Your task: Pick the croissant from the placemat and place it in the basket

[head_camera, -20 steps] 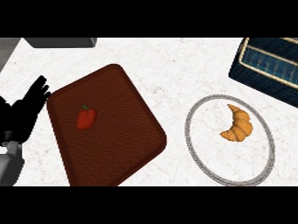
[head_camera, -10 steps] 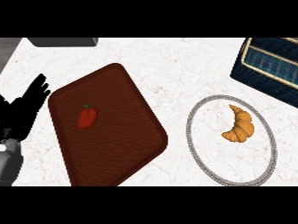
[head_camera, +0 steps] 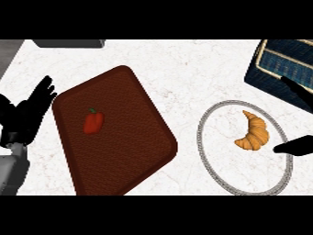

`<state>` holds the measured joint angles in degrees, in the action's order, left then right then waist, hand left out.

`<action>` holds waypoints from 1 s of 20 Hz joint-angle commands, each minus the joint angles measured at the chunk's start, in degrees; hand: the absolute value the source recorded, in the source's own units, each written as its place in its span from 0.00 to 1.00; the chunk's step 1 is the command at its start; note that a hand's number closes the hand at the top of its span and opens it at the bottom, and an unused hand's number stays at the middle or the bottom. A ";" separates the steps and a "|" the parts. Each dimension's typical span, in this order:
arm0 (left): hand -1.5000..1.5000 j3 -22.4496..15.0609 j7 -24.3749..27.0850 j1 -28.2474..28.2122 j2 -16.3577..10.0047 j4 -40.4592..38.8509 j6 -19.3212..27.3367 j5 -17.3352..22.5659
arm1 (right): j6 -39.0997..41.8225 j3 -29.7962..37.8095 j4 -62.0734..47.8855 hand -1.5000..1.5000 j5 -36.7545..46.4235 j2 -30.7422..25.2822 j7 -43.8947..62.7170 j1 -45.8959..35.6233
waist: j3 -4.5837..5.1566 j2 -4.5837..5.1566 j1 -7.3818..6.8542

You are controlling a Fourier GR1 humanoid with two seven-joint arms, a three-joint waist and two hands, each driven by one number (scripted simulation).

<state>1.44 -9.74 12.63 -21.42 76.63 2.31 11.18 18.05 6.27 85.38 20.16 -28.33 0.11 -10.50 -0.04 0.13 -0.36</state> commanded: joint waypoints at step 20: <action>0.50 4.88 -5.54 -2.52 3.21 6.71 -3.43 -4.45 | -2.45 -1.66 -18.45 0.00 13.32 4.43 -10.84 -2.60 | 0.03 -0.16 0.27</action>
<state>6.32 -12.70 11.11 -19.24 79.89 -1.54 7.92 15.93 3.72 68.10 32.93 -24.36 -7.72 -14.19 0.00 -0.01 -0.09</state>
